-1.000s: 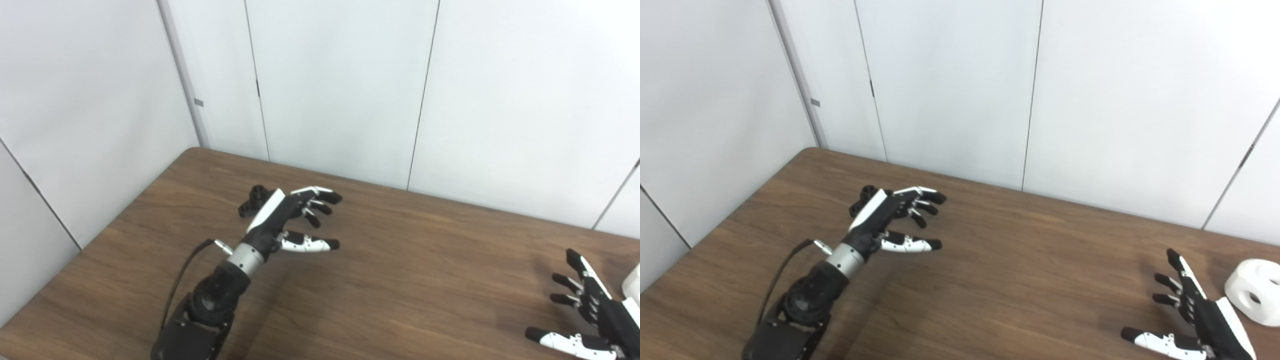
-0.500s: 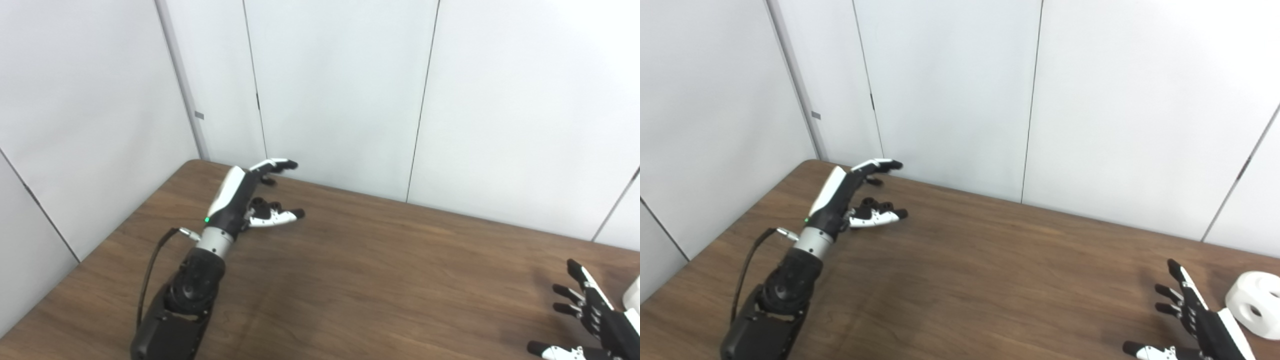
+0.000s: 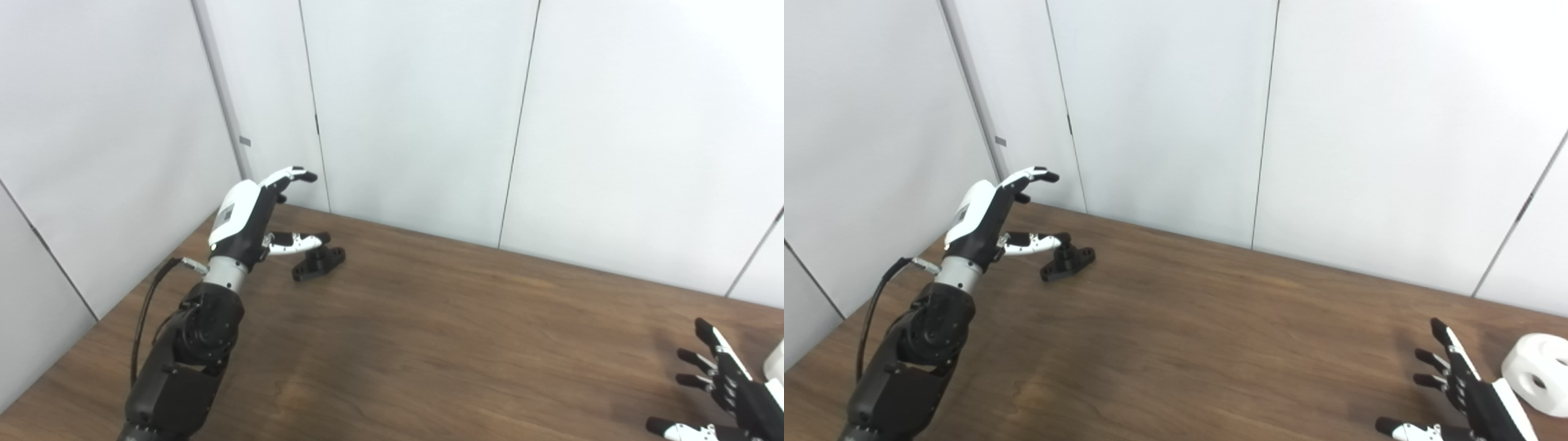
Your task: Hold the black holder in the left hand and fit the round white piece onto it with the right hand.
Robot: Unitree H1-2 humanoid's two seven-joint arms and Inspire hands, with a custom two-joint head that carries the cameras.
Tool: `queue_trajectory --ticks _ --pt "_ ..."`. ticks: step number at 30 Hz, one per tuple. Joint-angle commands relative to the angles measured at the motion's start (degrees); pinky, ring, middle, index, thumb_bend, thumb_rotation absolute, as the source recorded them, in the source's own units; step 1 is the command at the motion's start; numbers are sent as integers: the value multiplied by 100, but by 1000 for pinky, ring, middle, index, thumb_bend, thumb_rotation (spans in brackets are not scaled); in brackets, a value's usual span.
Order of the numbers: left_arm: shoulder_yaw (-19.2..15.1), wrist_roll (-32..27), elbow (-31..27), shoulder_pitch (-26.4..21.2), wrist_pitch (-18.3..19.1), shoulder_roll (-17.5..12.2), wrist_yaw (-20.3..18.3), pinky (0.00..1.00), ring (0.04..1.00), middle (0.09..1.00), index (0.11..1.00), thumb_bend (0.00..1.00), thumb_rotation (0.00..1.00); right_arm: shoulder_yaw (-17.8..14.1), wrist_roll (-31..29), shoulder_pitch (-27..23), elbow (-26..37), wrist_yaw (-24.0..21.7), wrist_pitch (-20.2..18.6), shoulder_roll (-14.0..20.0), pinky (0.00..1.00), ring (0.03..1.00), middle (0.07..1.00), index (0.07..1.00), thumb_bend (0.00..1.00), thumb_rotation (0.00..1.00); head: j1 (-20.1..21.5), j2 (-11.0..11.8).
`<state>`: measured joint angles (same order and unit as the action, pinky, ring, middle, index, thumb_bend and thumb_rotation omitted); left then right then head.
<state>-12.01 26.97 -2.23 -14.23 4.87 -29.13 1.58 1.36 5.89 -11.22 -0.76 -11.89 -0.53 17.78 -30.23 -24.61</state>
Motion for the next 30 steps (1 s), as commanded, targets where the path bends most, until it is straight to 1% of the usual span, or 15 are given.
queue_trajectory --ticks 1,4,5,8,9,10,12,14,16,20,25,27,30 --pt "-52 29 16 -117 115 -177 70 809 982 983 852 844 209 -85 -71 -160 182 -24 76 148 792 896 1000 1000 758 133 -3 -5" --pt "-32 28 134 -98 213 -183 93 849 999 999 901 903 246 -103 -82 -162 191 -24 54 157 799 895 1000 1000 761 139 2 -5" --pt "-6 64 154 -90 273 -203 75 855 1000 1000 903 923 257 -105 -78 -165 193 -23 48 161 800 894 1000 1000 762 143 2 -5" --pt "114 235 202 -81 475 -302 12 895 1000 1000 905 974 334 -100 -66 -175 183 -16 57 178 792 889 1000 1000 764 158 -7 -23" --pt "156 293 236 -94 619 -328 -29 901 1000 1000 905 980 342 -100 -77 -178 177 -13 65 179 790 889 1000 1000 764 159 -8 -25" --pt "191 337 289 -108 727 -346 -36 950 1000 1000 881 991 352 -101 -91 -181 170 -10 70 179 790 888 999 1000 765 153 -8 -27" --pt "242 389 364 -122 851 -372 -23 990 1000 1000 839 1000 343 -102 -105 -182 167 -7 68 178 793 888 1000 1000 764 148 -8 -27" --pt "307 508 472 -118 884 -406 64 998 1000 1000 818 1000 344 -98 -106 -178 190 -9 51 176 795 890 1000 1000 767 148 -8 -27" --pt "368 658 591 -115 911 -429 162 1000 1000 1000 805 1000 381 -102 -125 -172 202 -20 46 182 797 891 998 1000 766 151 -1 -41" --pt "536 911 846 -133 1049 -502 239 1000 1000 1000 821 1000 438 -111 -130 -154 210 -19 44 204 798 891 997 1000 772 167 12 -51" --pt "664 1008 1172 -183 1002 -507 404 1000 1000 1000 819 1000 456 -117 -117 -147 238 -16 23 216 779 886 991 998 772 164 11 -67" --pt "693 1016 1272 -212 1026 -480 469 1000 1000 1000 811 1000 444 -122 -132 -147 249 -25 -2 220 778 885 990 997 776 162 17 -67" --pt "759 1032 1468 -260 1008 -467 578 1000 1000 1000 808 1000 448 -117 -113 -145 273 -24 -34 229 768 883 991 999 783 179 17 -67"
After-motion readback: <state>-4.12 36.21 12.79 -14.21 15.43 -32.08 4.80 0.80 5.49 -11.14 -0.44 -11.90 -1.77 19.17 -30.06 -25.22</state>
